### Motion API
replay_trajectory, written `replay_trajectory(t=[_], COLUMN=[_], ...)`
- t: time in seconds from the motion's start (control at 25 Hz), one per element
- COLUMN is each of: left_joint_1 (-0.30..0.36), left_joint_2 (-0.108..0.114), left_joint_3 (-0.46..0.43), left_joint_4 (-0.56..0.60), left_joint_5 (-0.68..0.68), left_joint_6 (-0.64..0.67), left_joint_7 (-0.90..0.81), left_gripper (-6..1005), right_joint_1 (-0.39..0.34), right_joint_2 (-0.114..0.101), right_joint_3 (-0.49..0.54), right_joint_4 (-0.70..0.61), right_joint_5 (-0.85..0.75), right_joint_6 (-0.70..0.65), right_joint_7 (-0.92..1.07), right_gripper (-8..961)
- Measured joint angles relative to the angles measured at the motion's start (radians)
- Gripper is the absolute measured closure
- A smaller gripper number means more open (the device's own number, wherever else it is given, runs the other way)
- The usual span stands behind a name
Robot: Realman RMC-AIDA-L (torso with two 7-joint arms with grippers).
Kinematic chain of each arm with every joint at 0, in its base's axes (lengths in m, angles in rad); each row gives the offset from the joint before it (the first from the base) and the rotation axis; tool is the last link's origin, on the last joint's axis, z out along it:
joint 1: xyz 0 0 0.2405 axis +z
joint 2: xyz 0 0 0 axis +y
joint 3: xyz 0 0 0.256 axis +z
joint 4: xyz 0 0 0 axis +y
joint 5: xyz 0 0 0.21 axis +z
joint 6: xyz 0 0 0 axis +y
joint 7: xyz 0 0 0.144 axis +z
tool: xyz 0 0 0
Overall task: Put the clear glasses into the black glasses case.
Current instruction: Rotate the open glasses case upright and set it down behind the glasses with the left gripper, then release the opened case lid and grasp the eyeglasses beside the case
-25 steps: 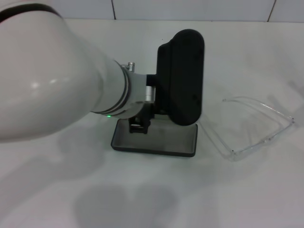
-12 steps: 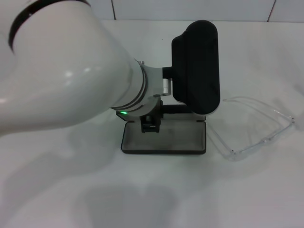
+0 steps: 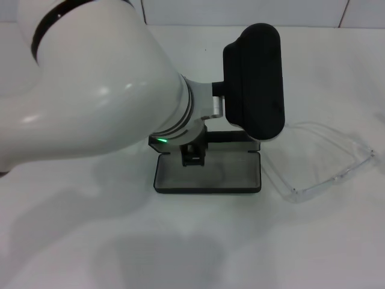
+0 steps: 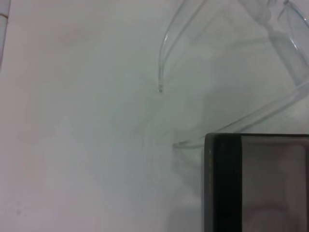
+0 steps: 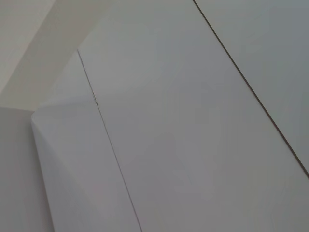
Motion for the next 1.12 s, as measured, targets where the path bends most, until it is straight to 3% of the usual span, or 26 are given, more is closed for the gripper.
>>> replay_trajectory(t=[0.44, 0.68, 0.76, 0.88, 1.04, 1.12], left_joint_1=[0.006, 0.019, 0.029, 0.049, 0.098, 0.127], left_joint_2=[0.000, 0.000, 0.000, 0.000, 0.000, 0.000], left_joint_3=[0.000, -0.001, -0.004, -0.018, -0.099, -0.187], left_joint_4=[-0.001, 0.025, 0.052, 0.110, 0.215, 0.260], left_joint_5=[0.000, 0.000, -0.001, -0.002, -0.032, -0.117], left_joint_6=[-0.010, 0.011, 0.024, 0.036, 0.041, 0.037], left_joint_7=[-0.027, -0.028, -0.028, -0.028, -0.011, 0.022], left_gripper=[745, 652, 573, 573, 573, 573], right_joint_1=[-0.002, -0.001, 0.000, 0.001, 0.004, 0.009], right_joint_2=[0.000, 0.000, 0.000, -0.002, -0.008, -0.014], right_joint_3=[0.000, 0.000, 0.000, 0.000, -0.005, -0.011], right_joint_4=[0.001, 0.001, 0.001, 0.001, -0.002, -0.009], right_joint_5=[0.003, 0.003, 0.003, 0.003, -0.006, -0.018], right_joint_6=[-0.018, -0.018, -0.017, -0.015, -0.012, -0.007], right_joint_7=[0.004, 0.005, 0.005, 0.005, 0.004, 0.003], right_gripper=[95, 95, 95, 95, 96, 96])
